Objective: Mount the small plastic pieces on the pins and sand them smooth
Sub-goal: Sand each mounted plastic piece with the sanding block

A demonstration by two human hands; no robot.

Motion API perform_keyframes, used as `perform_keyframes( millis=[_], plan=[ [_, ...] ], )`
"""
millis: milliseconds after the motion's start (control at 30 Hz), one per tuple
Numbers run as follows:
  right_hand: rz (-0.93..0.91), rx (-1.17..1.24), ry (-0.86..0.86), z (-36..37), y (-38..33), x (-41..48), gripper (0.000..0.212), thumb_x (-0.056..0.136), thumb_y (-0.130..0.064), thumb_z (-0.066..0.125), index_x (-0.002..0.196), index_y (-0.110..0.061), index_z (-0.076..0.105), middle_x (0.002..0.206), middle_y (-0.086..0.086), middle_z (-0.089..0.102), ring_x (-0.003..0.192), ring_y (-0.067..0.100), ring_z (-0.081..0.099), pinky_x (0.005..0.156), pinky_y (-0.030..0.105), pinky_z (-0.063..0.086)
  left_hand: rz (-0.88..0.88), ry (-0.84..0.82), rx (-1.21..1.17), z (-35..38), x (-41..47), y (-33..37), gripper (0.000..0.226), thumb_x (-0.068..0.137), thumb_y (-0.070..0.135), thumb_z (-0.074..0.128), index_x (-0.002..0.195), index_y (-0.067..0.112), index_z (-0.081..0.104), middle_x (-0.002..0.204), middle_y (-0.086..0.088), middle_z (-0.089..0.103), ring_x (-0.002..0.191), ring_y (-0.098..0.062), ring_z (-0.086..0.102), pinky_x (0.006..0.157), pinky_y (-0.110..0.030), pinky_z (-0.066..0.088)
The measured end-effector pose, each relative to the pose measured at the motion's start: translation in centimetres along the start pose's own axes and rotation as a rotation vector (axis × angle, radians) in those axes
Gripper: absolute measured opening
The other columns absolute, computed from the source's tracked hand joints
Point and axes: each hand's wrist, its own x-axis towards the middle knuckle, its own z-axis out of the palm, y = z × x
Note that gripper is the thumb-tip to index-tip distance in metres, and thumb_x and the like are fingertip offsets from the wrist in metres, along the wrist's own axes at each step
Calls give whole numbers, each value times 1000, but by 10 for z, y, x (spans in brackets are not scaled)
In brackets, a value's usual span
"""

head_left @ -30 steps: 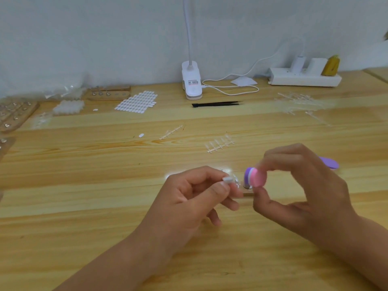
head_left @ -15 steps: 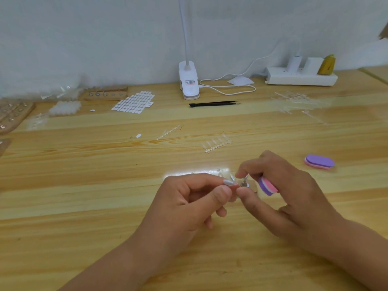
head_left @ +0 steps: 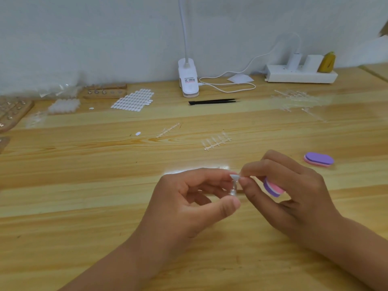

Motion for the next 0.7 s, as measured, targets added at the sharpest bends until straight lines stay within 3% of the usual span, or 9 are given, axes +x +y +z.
perform_keyframes(
  millis=[200,300,400,500,567,633,700],
  plan=[
    [21,73,-8,1,-6,1,12,93,-16,61,89,-8,70,76,-11,50,68,4,46,66,11,36,147,77,44,1,-1,4,33,68,25,83,100,24,77,92,4,77,85,-15,73,69,-19,54],
    [73,149,-67,-5,-4,-1,20,90,-19,52,105,-12,64,81,-12,46,74,4,47,71,13,36,159,99,56,0,-2,6,32,64,24,86,95,23,77,86,4,77,79,-11,73,66,-16,53],
    [198,286,-147,-11,1,-3,40,80,-22,37,118,-27,49,88,-17,44,81,7,46,74,14,38,145,159,101,1,-2,6,33,59,19,89,89,23,78,79,6,76,72,-7,71,62,-15,52],
    [260,432,-146,-2,-1,-3,45,77,-21,37,115,-45,47,90,-10,49,77,13,46,72,25,44,133,200,145,2,-2,7,27,59,17,87,84,24,78,74,8,75,67,-5,70,61,-13,51],
    [165,375,-147,2,-4,-3,33,94,-20,44,120,-40,45,102,-14,51,86,10,51,76,20,45,143,215,178,2,-2,8,24,60,17,87,81,24,78,73,9,75,66,-4,70,61,-13,52],
    [10,190,-104,0,-4,-2,28,103,-22,46,131,-27,47,120,-11,46,109,4,51,91,11,39,163,239,219,1,-2,9,25,60,17,86,83,23,78,74,11,74,65,-3,70,60,-12,52],
    [-89,65,-18,-3,-2,-1,32,102,-18,52,133,-19,52,127,-5,41,120,10,49,101,19,40,178,244,244,1,-2,10,25,61,16,86,85,21,78,76,10,75,67,-5,70,60,-13,52]
  ],
)
